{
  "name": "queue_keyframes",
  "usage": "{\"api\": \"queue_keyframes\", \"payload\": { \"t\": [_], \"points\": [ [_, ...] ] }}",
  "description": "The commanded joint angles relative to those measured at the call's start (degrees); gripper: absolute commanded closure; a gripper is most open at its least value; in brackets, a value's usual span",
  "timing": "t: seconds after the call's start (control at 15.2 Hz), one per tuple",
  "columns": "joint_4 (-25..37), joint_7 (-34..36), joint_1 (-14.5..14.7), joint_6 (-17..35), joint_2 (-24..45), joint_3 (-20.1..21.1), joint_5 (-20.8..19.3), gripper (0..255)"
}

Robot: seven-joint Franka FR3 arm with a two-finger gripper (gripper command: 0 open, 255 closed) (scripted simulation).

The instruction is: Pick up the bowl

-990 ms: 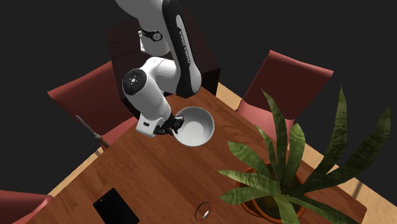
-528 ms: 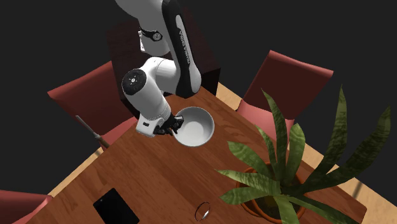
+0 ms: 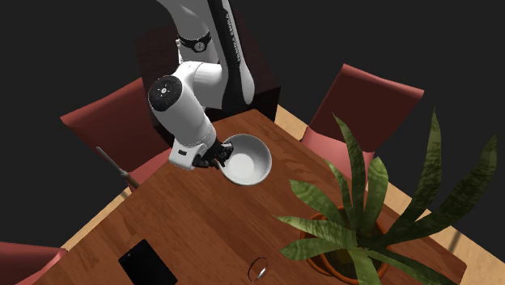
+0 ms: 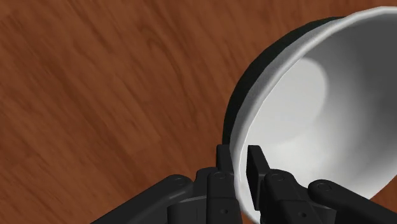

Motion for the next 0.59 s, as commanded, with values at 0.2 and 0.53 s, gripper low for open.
{"api": "queue_keyframes", "payload": {
  "t": [0.2, 0.53],
  "points": [
    [-1.06, 4.04, 1.56, -3.24, -4.51, -2.64, -4.83, 255],
    [-1.45, 6.61, 2.18, -5.31, -7.20, -3.82, -7.86, 255]
  ]
}}
